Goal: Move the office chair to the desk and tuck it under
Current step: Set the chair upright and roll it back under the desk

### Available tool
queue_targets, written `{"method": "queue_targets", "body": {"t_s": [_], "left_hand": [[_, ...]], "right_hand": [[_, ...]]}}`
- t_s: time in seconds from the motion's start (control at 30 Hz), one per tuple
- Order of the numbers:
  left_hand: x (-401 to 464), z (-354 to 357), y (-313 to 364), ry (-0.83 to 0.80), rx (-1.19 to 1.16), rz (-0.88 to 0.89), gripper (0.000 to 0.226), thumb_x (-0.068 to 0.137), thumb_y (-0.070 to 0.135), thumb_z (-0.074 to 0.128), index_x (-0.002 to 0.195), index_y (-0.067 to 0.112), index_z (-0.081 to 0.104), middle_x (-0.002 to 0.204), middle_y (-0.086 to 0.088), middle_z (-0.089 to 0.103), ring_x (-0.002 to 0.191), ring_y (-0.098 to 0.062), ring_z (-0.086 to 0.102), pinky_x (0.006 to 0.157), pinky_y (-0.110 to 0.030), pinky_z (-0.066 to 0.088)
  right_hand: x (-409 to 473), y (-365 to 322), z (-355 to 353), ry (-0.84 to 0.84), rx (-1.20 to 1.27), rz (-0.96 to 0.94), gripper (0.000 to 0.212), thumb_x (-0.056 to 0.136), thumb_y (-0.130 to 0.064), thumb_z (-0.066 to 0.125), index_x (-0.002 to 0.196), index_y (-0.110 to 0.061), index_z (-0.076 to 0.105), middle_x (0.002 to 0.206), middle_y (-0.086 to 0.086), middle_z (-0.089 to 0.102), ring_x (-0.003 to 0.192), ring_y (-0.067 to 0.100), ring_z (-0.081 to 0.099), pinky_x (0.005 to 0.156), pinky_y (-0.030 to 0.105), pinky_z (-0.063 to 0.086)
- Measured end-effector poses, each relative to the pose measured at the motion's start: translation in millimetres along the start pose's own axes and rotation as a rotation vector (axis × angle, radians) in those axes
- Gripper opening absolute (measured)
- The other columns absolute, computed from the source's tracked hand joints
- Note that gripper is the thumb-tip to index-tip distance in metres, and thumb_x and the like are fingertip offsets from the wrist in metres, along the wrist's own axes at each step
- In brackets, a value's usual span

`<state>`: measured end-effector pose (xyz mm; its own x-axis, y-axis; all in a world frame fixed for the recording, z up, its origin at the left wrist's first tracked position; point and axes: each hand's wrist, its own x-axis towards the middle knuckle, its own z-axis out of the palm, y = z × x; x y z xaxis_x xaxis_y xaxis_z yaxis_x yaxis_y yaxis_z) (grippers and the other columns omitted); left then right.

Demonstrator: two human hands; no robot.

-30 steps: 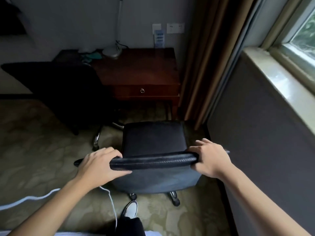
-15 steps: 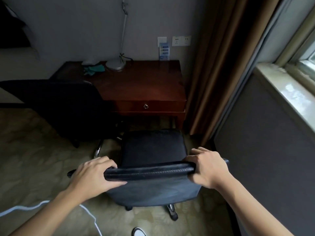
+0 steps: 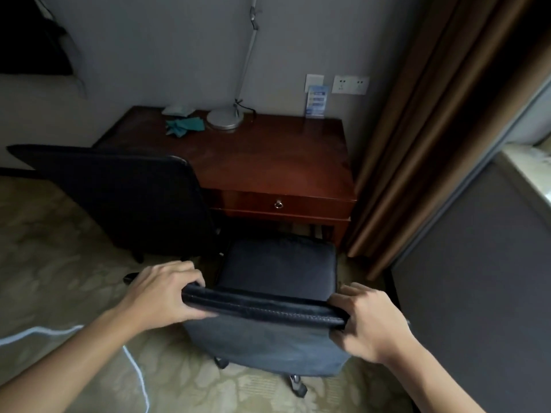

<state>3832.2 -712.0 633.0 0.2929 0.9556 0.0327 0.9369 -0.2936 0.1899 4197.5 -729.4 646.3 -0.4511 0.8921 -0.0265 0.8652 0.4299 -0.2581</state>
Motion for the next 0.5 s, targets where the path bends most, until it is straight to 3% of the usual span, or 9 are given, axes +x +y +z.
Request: {"method": "queue_targets", "body": {"t_s": [0.23, 0.5], "left_hand": [[-53, 4, -7, 0.008, 0.006, -0.069, 0.06, 0.049, 0.093, 0.055, 0.074, 0.039, 0.063, 0.071, 0.023, 0.053, 0.073, 0.001, 0.054, 0.059, -0.029, 0.044], [-86, 18, 56, 0.03, 0.025, -0.127, 0.07, 0.044, 0.099, 0.045, 0.072, 0.036, 0.058, 0.071, 0.021, 0.052, 0.076, -0.001, 0.05, 0.06, -0.027, 0.032]], "right_hand": [[-41, -45, 35, 0.076, 0.056, 0.014, 0.025, 0.05, -0.041, 0.057, 0.071, -0.027, 0.059, 0.065, -0.009, 0.054, 0.064, 0.017, 0.057, 0.048, 0.027, 0.044], [-85, -19, 27, 0.05, 0.009, 0.126, 0.027, 0.053, -0.038, 0.055, 0.078, -0.027, 0.059, 0.069, -0.014, 0.045, 0.082, 0.015, 0.055, 0.059, 0.031, 0.046]]}}
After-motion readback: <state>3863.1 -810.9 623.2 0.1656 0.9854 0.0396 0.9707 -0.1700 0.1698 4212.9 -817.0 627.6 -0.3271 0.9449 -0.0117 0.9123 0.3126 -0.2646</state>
